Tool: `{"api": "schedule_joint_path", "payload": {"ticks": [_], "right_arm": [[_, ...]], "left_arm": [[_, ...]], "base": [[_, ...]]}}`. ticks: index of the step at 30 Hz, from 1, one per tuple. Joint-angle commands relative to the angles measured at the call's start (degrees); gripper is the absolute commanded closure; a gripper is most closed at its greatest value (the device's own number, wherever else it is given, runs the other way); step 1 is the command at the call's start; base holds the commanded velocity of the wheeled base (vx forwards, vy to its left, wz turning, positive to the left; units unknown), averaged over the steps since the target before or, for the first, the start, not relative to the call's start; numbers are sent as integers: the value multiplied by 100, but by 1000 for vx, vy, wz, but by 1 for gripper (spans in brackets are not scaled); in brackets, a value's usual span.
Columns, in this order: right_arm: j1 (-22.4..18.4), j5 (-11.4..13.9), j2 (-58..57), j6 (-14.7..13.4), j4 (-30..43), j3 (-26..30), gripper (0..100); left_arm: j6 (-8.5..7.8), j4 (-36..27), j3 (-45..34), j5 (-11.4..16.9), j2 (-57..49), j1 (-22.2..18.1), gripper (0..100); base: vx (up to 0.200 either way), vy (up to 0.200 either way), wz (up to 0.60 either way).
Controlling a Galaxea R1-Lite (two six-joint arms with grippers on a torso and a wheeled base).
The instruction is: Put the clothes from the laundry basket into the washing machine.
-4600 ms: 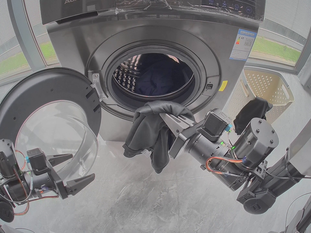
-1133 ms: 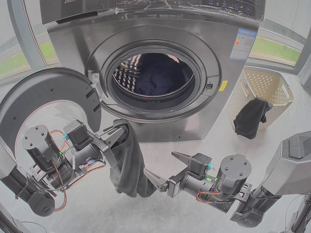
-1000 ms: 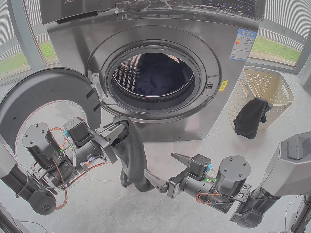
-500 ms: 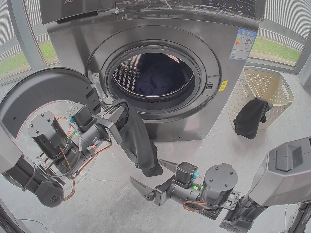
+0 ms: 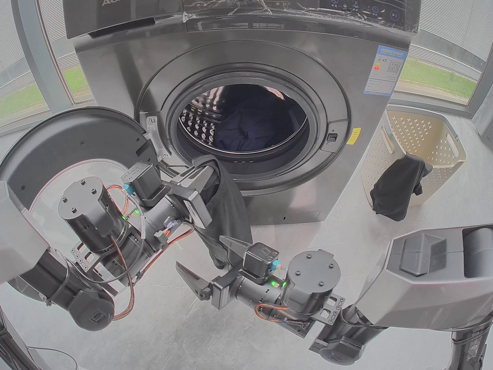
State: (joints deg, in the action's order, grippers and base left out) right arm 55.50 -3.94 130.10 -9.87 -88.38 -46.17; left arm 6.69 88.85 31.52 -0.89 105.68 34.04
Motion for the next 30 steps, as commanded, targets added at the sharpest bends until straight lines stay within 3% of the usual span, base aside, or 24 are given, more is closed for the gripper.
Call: {"api": "schedule_joint_path", "payload": {"ticks": [1,6,11,22,28,29,30], "right_arm": [[-215,77,499,12,75,-560,0],[-514,77,780,21,216,-956,0],[-945,77,833,284,286,-1211,0],[-962,77,815,284,286,-1272,0],[-927,69,868,293,330,-1597,0],[-936,69,903,284,357,-1641,100],[-927,60,921,284,357,-1668,100]], "left_arm": [[-1,1,12,-8,-30,24,100],[7,10,-6,-8,-21,24,100],[7,10,-32,-8,-21,24,100],[-10,1,-68,-8,40,7,100],[-1,10,-59,-8,40,7,100],[-1,1,-59,-8,40,7,100],[-1,10,-59,-8,40,7,100]], "base": [[0,0,0],[0,0,0],[0,0,0],[0,0,0],[0,0,0],[0,0,0],[0,0,0]]}}
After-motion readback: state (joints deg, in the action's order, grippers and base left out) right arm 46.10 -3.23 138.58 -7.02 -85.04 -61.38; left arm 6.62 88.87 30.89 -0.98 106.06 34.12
